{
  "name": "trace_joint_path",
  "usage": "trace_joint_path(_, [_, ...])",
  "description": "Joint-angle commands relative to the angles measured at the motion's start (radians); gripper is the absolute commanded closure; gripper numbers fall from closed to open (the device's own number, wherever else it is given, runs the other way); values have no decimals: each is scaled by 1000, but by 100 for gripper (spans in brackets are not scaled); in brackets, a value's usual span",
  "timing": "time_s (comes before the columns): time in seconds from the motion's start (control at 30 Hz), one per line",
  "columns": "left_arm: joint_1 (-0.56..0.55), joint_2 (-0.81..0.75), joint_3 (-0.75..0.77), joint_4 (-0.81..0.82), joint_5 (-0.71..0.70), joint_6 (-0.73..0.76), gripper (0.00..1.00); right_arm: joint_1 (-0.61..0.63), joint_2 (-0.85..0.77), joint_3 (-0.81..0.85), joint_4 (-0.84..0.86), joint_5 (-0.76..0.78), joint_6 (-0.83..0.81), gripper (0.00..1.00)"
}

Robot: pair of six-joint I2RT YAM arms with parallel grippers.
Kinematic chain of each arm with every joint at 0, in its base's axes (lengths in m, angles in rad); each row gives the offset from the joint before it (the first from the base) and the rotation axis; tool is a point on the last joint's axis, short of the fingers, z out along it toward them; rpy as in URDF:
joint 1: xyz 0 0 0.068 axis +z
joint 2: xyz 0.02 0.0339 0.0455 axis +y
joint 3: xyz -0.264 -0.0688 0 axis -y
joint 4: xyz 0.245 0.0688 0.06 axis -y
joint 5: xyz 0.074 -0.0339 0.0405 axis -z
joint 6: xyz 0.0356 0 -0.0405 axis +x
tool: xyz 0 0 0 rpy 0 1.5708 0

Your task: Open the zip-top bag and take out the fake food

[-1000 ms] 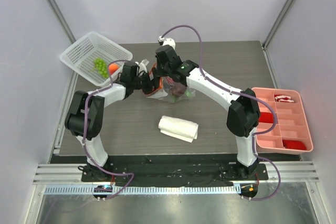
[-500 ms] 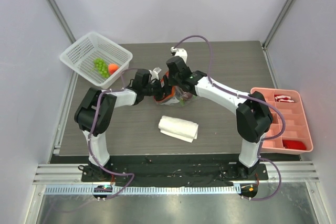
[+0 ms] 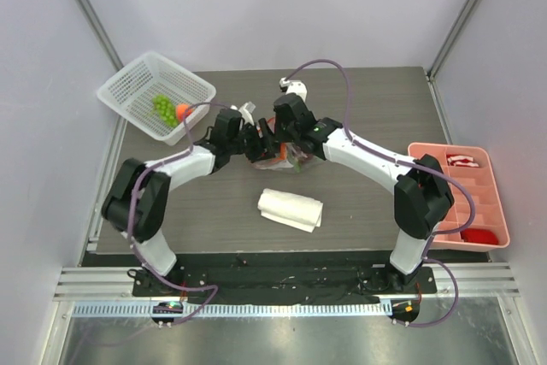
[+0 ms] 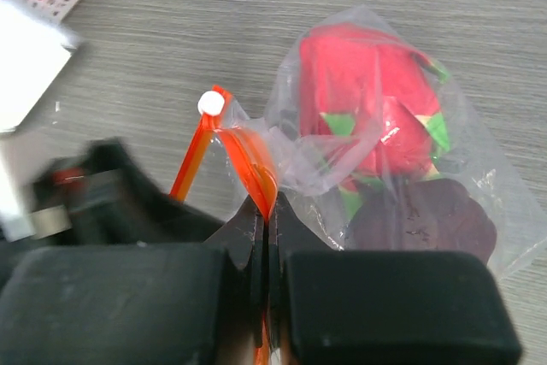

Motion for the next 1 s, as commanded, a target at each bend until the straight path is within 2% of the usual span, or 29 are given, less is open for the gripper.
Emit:
trace_joint_path(0.0, [-1,-200,-10,-162,-218,138,35,23,-60,78,34,-65,-32,99])
trace_joint_path(0.03, [-1,-258,-11,-183,-255,155,29,23,-57,93,48,-71,-42,99])
trace_joint_path(0.07, [2,-278,-1,-234,-298,183,27,23,-49,112,50,-80,-49,99])
trace_joint_path(0.23, [25,-367,50,-384,-390,252,26,32,4,268,51,-99,-123,99])
trace_joint_path(0.33, [43,-474,21,-431,-506,264,25,32,41,294,130,-131,-151,99])
trace_joint_path(0.43, [80,-594,-30,-443,-599,246,23,31,121,374,136,-158,-142,99])
trace_joint_path(0.5, [118,-651,-59,-428,-591,246,23,31,213,453,91,-204,-105,99])
trace_joint_path(0.57, [147,-652,-45,-489,-553,246,23,28,229,446,62,-192,-74,99])
trace_joint_path(0.73, [175,-660,-54,-448,-443,238,26,-70,91,238,128,-177,-29,99])
trace_joint_path(0.87, [177,-613,-27,-353,-268,195,26,-113,0,248,48,-96,-105,99])
trace_joint_path(0.97, [177,-574,-16,-273,-200,136,27,-126,-75,257,-12,-9,-164,99])
